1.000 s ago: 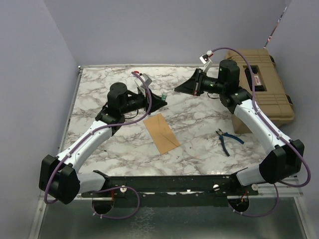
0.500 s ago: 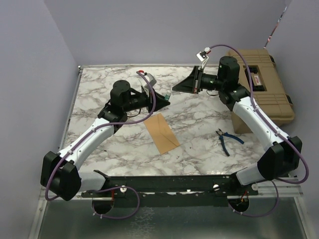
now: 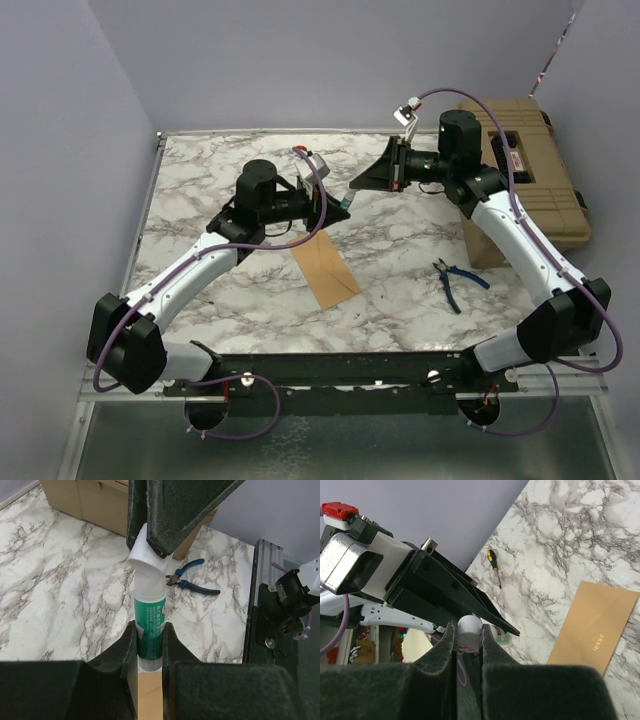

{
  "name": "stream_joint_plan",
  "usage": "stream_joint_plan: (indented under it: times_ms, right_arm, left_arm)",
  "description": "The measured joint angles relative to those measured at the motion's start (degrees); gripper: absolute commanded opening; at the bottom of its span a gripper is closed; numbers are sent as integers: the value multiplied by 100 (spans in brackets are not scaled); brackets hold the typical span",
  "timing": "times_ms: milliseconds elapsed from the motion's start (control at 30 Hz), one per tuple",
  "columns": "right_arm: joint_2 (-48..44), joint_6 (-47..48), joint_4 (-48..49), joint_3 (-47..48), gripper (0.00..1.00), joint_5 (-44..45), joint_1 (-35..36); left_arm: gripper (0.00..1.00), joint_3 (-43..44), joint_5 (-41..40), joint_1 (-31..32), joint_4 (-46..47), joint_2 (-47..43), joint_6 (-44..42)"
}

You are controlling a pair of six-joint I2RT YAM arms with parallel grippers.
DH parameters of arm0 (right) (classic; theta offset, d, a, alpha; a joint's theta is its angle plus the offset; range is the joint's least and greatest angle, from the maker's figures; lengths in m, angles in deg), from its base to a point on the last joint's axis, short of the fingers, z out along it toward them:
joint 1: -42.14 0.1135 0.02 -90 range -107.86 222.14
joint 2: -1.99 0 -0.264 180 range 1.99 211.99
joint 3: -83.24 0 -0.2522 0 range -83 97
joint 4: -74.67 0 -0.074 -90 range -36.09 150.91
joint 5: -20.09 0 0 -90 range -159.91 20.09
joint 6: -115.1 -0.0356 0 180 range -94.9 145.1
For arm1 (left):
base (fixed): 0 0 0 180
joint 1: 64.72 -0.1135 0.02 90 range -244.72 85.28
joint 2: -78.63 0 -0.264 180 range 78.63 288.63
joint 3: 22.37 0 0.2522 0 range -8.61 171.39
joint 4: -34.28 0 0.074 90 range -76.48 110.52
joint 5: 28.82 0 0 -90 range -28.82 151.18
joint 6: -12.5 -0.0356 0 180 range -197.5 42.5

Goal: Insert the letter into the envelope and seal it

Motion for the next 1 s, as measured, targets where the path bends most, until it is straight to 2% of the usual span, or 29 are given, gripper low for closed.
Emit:
stream_joint_plan:
  times_ms: [433,633,1000]
  right_arm:
    - [-245,463,-857,140,1,728,0]
    - [-129,704,-1268,146,1,763,-11]
    - [-52,789,-1443,146,1,682,-24]
  left_arm:
    - [0,44,-74,13,-350,24,-354]
    - [0,72,-146,249,-498,70,-503]
    - [0,195,-247,450,-608,221,-743]
